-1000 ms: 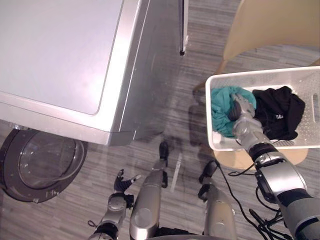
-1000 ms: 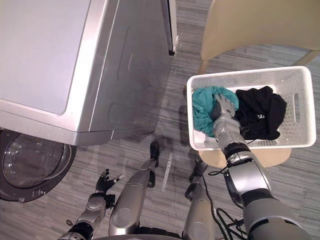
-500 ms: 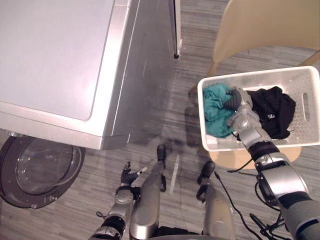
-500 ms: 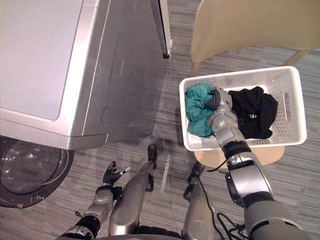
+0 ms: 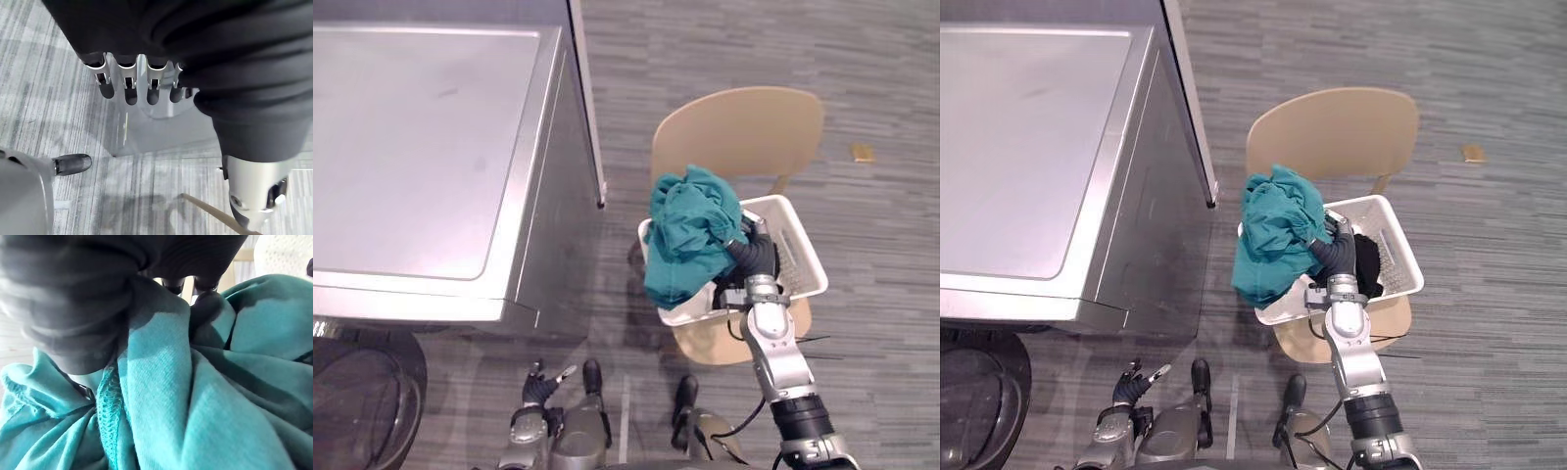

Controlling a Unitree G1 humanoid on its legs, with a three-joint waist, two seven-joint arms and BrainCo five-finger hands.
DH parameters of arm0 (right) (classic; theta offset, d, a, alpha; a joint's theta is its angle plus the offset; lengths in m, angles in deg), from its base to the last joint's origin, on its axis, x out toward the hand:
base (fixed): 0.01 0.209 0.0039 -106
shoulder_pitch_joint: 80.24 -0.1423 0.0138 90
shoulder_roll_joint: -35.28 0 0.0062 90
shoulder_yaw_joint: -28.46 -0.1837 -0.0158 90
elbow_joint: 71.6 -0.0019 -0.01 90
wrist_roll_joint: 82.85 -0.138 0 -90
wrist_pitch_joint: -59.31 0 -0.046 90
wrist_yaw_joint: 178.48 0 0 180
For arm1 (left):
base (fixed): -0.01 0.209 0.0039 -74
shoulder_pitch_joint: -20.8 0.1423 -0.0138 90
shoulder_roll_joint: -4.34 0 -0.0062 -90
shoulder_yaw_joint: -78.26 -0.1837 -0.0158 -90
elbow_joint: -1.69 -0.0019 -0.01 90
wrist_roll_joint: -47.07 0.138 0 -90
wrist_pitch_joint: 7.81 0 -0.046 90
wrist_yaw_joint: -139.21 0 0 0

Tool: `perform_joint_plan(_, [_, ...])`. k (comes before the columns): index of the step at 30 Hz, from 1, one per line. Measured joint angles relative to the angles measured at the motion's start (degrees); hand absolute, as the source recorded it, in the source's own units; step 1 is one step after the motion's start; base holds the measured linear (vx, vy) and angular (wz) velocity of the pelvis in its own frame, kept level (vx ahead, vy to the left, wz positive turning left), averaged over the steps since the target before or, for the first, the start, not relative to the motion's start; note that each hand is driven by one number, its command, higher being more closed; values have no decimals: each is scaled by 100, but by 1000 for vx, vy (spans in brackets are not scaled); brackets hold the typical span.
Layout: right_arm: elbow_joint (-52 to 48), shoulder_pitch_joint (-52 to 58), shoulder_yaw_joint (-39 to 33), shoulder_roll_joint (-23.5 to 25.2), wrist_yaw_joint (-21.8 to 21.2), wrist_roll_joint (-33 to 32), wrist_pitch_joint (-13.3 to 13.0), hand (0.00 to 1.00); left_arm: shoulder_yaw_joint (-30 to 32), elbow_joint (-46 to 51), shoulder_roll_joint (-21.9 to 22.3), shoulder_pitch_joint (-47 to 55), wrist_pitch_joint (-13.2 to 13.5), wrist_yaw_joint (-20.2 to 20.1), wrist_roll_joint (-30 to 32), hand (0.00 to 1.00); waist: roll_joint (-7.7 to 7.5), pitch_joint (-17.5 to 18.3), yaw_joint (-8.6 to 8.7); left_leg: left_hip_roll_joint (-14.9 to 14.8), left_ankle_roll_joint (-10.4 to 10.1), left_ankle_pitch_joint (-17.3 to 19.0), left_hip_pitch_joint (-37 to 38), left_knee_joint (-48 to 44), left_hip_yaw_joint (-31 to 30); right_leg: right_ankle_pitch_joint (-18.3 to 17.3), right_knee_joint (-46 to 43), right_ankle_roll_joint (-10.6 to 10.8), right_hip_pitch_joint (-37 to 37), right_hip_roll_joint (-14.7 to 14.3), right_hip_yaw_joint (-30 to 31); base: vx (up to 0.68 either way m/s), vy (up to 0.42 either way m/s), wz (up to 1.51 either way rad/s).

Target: Pick up the laundry basket with both hands and put the clothes into the washing machine.

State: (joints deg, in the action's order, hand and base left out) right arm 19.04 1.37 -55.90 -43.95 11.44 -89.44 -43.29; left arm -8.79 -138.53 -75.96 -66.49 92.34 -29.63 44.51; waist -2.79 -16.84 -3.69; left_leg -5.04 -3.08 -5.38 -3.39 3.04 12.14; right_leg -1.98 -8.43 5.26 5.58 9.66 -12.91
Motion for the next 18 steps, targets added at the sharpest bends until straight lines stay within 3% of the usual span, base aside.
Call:
perform_joint_plan(2, [-5,107,-4,51,-141,-410,-82,100,-9,173,8,-15,11,-1,0,0,9,6,41,-31,48,127,-150,-360,-322,-117,-392,154,-25,34,106,-54,13,86])
perform_joint_plan(3, [-98,230,-1,71,-199,-577,-124,100,-3,322,-16,-85,24,-1,-5,0,12,6,100,-48,148,210,-321,-554,-652,-721,-1503,136,111,59,496,-61,-14,146])
perform_joint_plan(5, [-104,237,114,129,-265,-616,-203,100,0,552,-58,-82,30,8,-15,0,-76,75,106,136,113,176,-459,-793,-1247,-1119,-3048,172,116,31,871,-18,-172,173])
perform_joint_plan(6, [-101,176,198,126,-274,-616,-225,100,10,706,-93,-27,29,11,-16,0,-148,125,33,247,60,145,-587,-949,-1377,-1222,-3037,169,62,31,947,-57,-249,143])
perform_joint_plan(8, [-74,-89,467,53,-282,-530,-243,100,122,1074,-22,98,55,55,-40,0,37,247,-154,228,-85,37,-955,-1101,-1648,-1482,-2381,140,-138,-185,935,-147,-164,63])
perform_joint_plan(10, [169,-677,684,54,-275,-439,-316,100,120,1497,111,294,136,127,-222,0,179,273,-390,131,-215,-370,-1438,-942,-1835,-1822,-1309,-136,-262,-383,782,-241,-195,36])
perform_joint_plan(11, [325,-866,672,-26,-267,-401,-326,100,103,1599,250,278,134,142,-302,0,464,182,-326,60,-264,-542,-1618,-957,-2079,-1781,-1072,-218,-360,-585,632,-245,-147,59])
perform_joint_plan(12, [408,-912,631,-80,-254,-402,-325,100,70,1702,312,284,135,140,-356,0,605,119,-321,-11,-276,-631,-1624,-938,-2136,-1708,-1012,-270,-427,-686,525,-266,-110,69])
perform_joint_plan(13, [634,-910,603,-148,-225,-370,-297,100,-141,1994,386,435,156,133,-404,0,760,72,-373,-115,-225,-747,-1579,-885,-2137,-1703,-1095,-291,-454,-824,423,-311,-102,65])
perform_joint_plan(14, [713,-830,613,-215,-237,-267,-219,100,-356,2350,430,695,177,120,-405,0,877,68,-349,-194,107,-446,-1361,-446,-1904,-1715,-1245,-427,-452,-872,209,-325,-101,68])
perform_joint_plan(15, [696,-783,607,-247,-236,-228,-221,100,-415,2432,417,698,179,114,-405,0,871,79,-301,-188,306,-91,-1368,-349,-1681,-1676,-1148,-504,-469,-783,43,-319,-55,119])
perform_joint_plan(16, [698,-790,596,-353,-244,-178,-247,100,-560,2676,443,693,174,41,-403,0,791,85,-168,-84,548,485,-1552,-531,-1264,-1579,-911,-648,-486,-536,-310,-295,-22,136])
perform_joint_plan(17, [700,-809,518,-406,-249,-157,-239,100,-648,2970,434,705,250,-17,-402,0,672,61,-132,94,561,452,-1743,-1244,-931,-1379,-734,-704,-434,-292,-502,-281,-21,124])
perform_joint_plan(18, [700,-807,508,-419,-249,-149,-238,100,-654,3045,434,712,272,-22,-402,0,656,72,-137,123,560,451,-1746,-1474,-829,-1279,-643,-693,-436,-211,-567,-225,-58,75])
